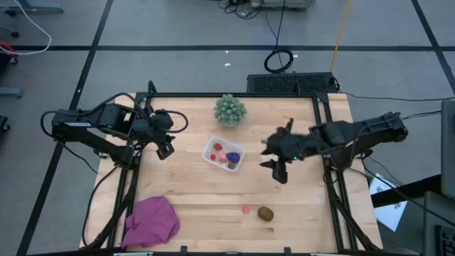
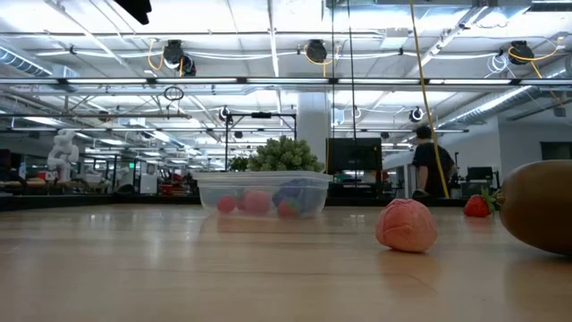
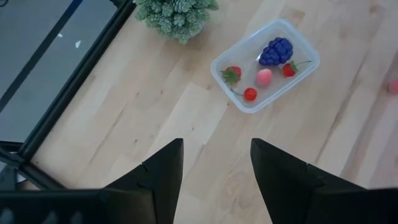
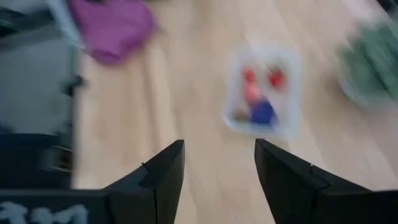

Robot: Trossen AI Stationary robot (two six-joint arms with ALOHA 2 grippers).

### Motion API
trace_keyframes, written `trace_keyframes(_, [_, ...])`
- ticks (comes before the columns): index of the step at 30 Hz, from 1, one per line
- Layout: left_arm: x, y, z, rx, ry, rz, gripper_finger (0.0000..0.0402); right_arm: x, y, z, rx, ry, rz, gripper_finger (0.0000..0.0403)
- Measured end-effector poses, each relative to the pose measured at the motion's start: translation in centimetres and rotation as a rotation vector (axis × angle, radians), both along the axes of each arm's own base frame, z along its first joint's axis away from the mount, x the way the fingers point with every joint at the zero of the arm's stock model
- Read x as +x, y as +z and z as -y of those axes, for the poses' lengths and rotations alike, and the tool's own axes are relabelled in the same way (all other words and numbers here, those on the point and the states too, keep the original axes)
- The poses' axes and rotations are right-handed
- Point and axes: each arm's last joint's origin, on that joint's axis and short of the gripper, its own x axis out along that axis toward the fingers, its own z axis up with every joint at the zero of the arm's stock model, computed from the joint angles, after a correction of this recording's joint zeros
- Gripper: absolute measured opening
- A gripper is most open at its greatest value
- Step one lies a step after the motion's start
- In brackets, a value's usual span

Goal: Pick and placing Produce into tupperware
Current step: Put the strawberry into the transparent bin

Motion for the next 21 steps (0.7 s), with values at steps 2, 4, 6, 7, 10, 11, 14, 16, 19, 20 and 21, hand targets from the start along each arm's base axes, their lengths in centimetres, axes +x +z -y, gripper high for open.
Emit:
trace_keyframes(2, [0.1,0.0,0.0,-0.002,0.0,0.011,0.0191,-0.9,-1.1,-0.4,-0.032,-0.078,-0.078,0.0187])
trace_keyframes(4, [0.3,0.1,0.1,-0.005,-0.003,0.031,0.0191,-1.4,-2.5,-0.4,-0.059,-0.144,-0.156,0.0187])
trace_keyframes(6, [0.4,0.2,0.1,-0.011,-0.006,0.052,0.0191,-2.0,-4.2,-0.2,-0.079,-0.193,-0.246,0.0187])
trace_keyframes(7, [0.5,0.3,0.1,-0.011,-0.007,0.059,0.0191,-2.1,-5.0,0.0,-0.09,-0.218,-0.279,0.0187])
trace_keyframes(10, [0.6,0.3,0.1,-0.011,-0.011,0.067,0.0191,-2.5,-7.3,1.0,-0.123,-0.277,-0.377,0.0187])
trace_keyframes(11, [0.6,0.3,0.1,-0.011,-0.011,0.068,0.0191,-2.7,-8.0,1.4,-0.136,-0.292,-0.413,0.0187])
trace_keyframes(14, [0.6,0.3,0.1,-0.011,-0.011,0.068,0.0191,-3.5,-9.5,2.9,-0.169,-0.344,-0.528,0.0187])
trace_keyframes(16, [0.6,0.3,0.1,-0.011,-0.012,0.068,0.0191,-4.0,-10.2,4.1,-0.184,-0.385,-0.605,0.0187])
trace_keyframes(19, [0.6,0.3,0.1,-0.011,-0.012,0.068,0.0191,-4.8,-11.0,5.6,-0.194,-0.444,-0.703,0.0187])
trace_keyframes(20, [0.6,0.3,0.1,-0.011,-0.013,0.068,0.0191,-5.0,-11.2,6.0,-0.196,-0.459,-0.729,0.0187])
trace_keyframes(21, [0.6,0.3,0.1,-0.011,-0.013,0.068,0.0191,-5.2,-11.4,6.3,-0.196,-0.467,-0.749,0.0187])
